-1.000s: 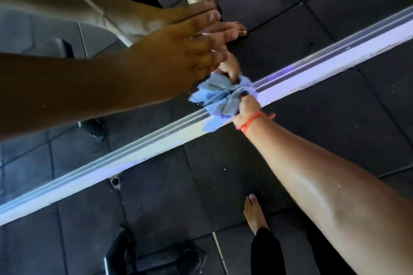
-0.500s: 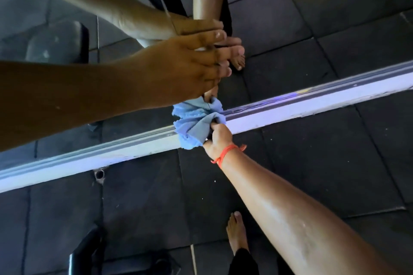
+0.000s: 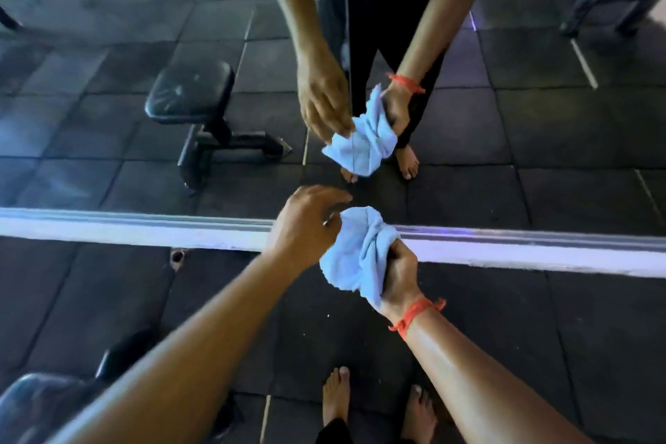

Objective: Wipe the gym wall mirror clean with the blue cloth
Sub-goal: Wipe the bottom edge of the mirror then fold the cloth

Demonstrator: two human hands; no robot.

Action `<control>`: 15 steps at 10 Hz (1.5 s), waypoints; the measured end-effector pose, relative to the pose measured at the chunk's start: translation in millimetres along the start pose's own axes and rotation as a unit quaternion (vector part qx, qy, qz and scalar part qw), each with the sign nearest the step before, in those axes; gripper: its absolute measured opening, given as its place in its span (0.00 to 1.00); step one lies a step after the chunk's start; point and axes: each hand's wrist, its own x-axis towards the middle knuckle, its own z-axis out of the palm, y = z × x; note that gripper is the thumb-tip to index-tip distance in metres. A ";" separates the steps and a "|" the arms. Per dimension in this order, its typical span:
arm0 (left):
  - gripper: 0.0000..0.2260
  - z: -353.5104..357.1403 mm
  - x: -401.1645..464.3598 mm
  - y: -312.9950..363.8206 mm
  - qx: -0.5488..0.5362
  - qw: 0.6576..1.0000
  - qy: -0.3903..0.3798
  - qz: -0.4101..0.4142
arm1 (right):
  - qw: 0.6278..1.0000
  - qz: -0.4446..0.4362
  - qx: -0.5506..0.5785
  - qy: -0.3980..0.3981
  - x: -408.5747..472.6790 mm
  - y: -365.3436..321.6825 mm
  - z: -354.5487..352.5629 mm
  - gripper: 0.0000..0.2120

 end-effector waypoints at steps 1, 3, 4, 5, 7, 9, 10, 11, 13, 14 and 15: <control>0.08 -159.1 0.5 136.3 -0.166 0.983 0.068 -0.050 | 0.998 -0.036 0.014 -0.057 -56.1 -14.6 7.4 0.07; 0.10 -172.4 -137.0 179.9 -0.270 0.939 -0.015 -0.212 | 0.992 0.017 -0.081 -0.097 -166.6 -32.1 35.6 0.15; 0.08 -180.7 -169.3 190.7 -0.255 0.944 -0.006 -0.211 | 0.975 -0.079 -0.184 -0.098 -193.4 -31.7 40.5 0.12; 0.08 -197.7 -189.8 196.8 -0.325 0.911 0.024 -0.252 | 0.943 -0.150 -0.283 -0.090 -222.5 -32.3 47.5 0.10; 0.07 -247.0 -234.5 195.5 -0.534 0.788 0.169 -0.256 | 0.849 -0.222 -0.456 -0.149 -267.1 -23.9 50.7 0.11; 0.06 -290.6 -279.1 188.1 -0.591 0.754 0.224 -0.178 | 0.768 -0.258 -0.555 -0.189 -296.8 3.7 59.7 0.07; 0.05 -310.8 -299.0 177.8 -0.517 0.809 0.236 -0.149 | 0.692 -0.283 -0.616 -0.248 -312.4 18.5 67.3 0.16; 0.13 -335.3 -319.2 167.3 -0.460 0.850 0.211 -0.146 | 0.586 -0.288 -0.684 -0.326 -335.7 32.3 86.0 0.24; 0.30 -377.3 -345.7 151.0 -0.440 0.882 0.115 -0.120 | 0.587 -0.216 -0.669 -0.403 -358.4 54.9 121.9 0.39; 0.27 -398.0 -354.8 150.9 -0.468 0.871 0.110 -0.096 | 0.628 -0.133 -0.589 -0.491 -360.4 56.3 140.3 0.50; 0.26 -420.1 -362.3 157.0 -0.467 0.875 0.107 -0.071 | 0.585 -0.099 -0.588 -0.549 -345.0 62.2 168.0 0.58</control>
